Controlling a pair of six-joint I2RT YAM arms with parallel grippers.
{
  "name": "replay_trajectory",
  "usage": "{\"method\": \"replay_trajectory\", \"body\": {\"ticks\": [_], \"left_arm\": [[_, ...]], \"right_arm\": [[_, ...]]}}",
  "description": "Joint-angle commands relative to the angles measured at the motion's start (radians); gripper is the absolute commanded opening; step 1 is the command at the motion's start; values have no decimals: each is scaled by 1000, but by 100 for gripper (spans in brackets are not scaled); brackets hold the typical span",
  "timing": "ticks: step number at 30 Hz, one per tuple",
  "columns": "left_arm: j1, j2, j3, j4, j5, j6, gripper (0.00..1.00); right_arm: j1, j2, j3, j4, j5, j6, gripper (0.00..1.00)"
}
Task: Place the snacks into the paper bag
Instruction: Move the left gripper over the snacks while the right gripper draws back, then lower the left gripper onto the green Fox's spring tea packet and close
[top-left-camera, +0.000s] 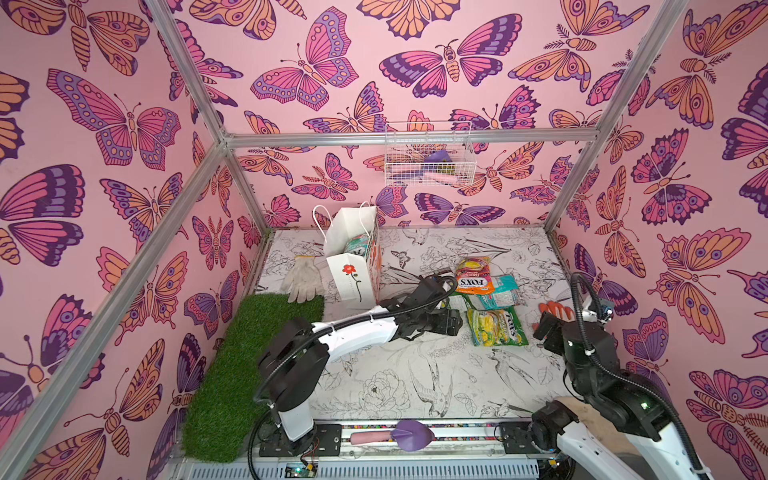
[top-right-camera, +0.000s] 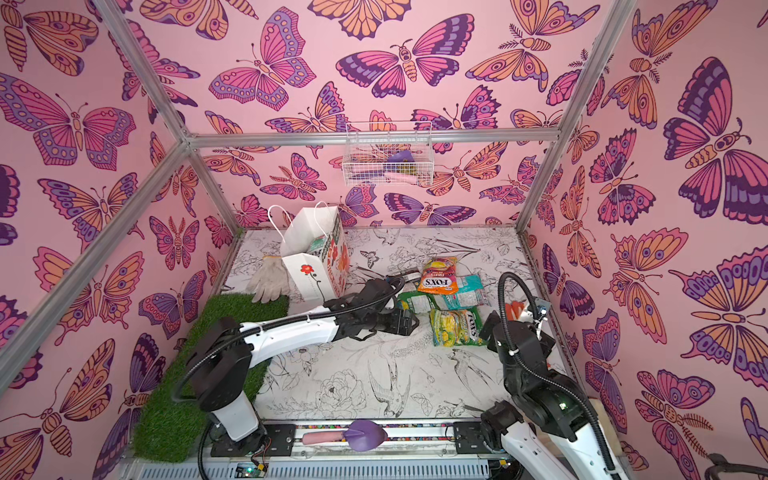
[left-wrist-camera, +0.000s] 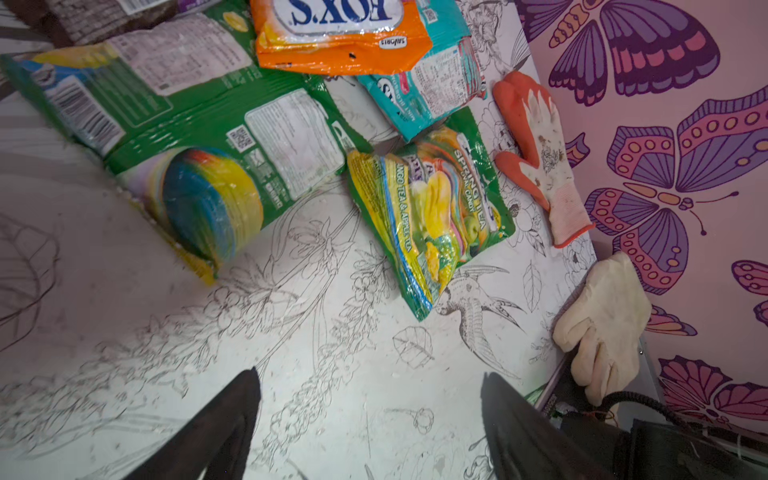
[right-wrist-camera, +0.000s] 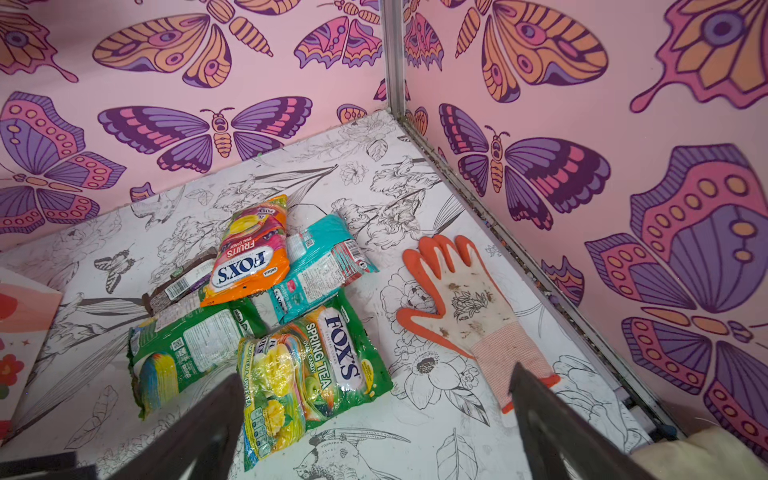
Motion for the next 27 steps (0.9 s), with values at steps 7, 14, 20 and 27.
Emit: {"method": "replay_trajectory", "body": {"ticks": [7, 14, 20, 27], "left_arm": [[-14, 160, 122, 32, 56, -26, 84], [-19, 230, 159, 38, 71, -53, 84], [-28, 272, 192, 49, 78, -67, 84], [-32, 334, 223, 69, 97, -87, 83]], "right_arm": [[-6, -97, 89, -162, 21, -16, 99], [-6, -149, 71, -144, 0, -74, 100], [-6, -249, -4, -75, -6, -163, 99], [-6, -282, -14, -76, 1, -177, 100]]}}
